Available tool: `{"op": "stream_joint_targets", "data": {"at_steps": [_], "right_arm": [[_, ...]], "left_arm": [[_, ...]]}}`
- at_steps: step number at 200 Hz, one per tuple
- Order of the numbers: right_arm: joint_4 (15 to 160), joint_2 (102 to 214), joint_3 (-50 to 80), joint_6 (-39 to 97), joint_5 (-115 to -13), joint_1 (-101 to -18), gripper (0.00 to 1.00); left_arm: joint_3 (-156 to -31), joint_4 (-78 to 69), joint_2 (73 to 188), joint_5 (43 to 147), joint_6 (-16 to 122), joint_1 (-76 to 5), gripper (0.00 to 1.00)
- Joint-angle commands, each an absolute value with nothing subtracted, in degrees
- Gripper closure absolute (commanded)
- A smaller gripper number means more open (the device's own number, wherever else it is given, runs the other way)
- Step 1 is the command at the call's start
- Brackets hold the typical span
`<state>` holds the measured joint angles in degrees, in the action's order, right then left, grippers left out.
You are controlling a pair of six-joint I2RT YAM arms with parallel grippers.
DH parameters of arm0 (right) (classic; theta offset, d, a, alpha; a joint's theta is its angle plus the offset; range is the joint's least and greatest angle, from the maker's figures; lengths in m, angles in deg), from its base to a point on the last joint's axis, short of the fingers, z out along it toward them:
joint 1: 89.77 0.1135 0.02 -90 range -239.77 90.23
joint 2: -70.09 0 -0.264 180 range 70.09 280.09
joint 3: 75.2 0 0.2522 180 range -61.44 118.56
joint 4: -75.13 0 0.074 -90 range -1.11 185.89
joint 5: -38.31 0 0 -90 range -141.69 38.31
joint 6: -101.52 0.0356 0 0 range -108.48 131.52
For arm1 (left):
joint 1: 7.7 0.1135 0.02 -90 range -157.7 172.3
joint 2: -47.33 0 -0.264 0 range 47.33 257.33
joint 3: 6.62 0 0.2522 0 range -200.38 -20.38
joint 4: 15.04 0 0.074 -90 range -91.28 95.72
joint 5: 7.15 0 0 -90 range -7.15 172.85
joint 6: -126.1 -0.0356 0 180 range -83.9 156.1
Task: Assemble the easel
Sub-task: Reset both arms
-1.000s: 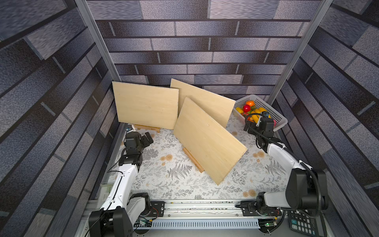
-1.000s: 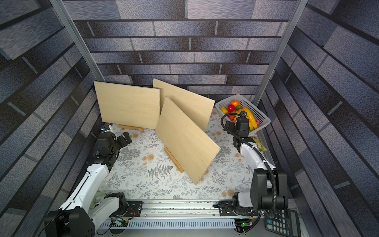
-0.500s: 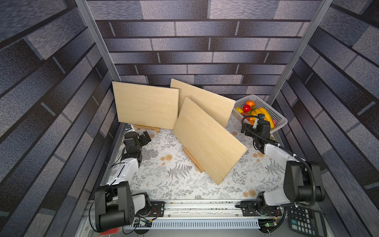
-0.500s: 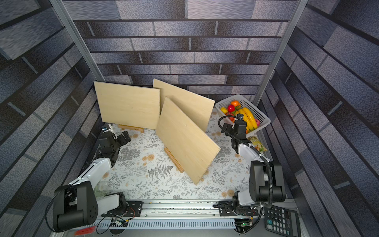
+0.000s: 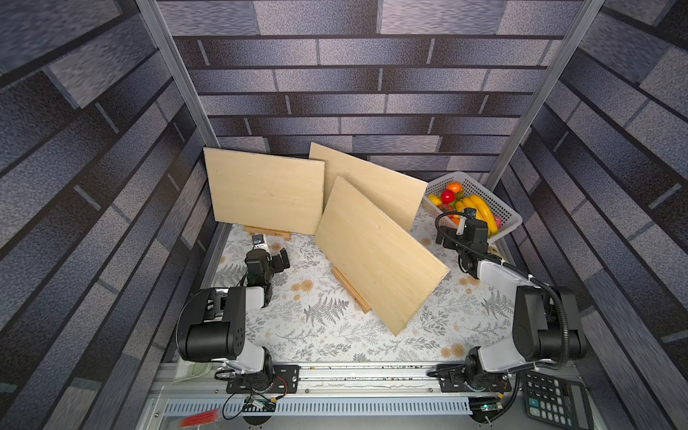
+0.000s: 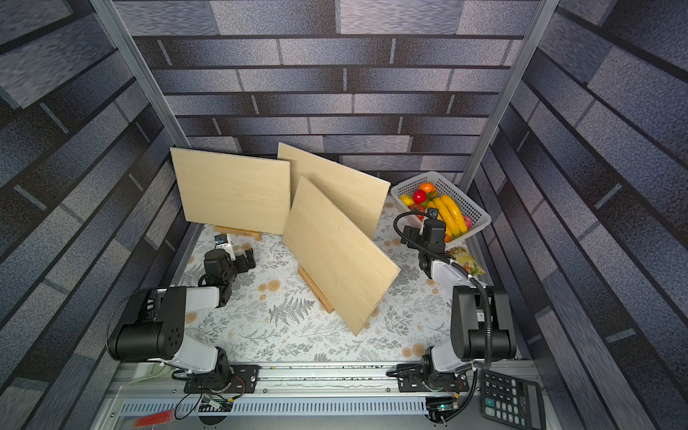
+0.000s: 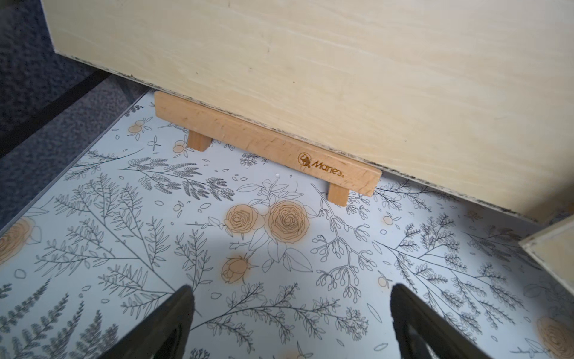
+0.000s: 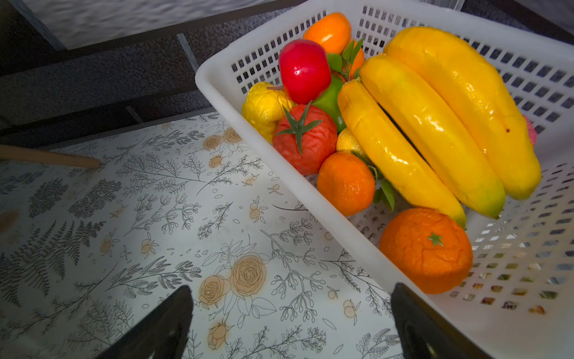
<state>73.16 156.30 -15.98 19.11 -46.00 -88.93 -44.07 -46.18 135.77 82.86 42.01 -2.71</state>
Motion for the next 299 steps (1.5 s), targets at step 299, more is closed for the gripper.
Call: {"op": "stream_joint_targets", "data": {"at_steps": [299], "right_arm": [[33.4,158.7,-41.6,12.9,-45.8,-88.1,0.0]], "left_arm": [[-43.4,-52.7,137.0,79.6,39.3,-3.8,0.0]]}}
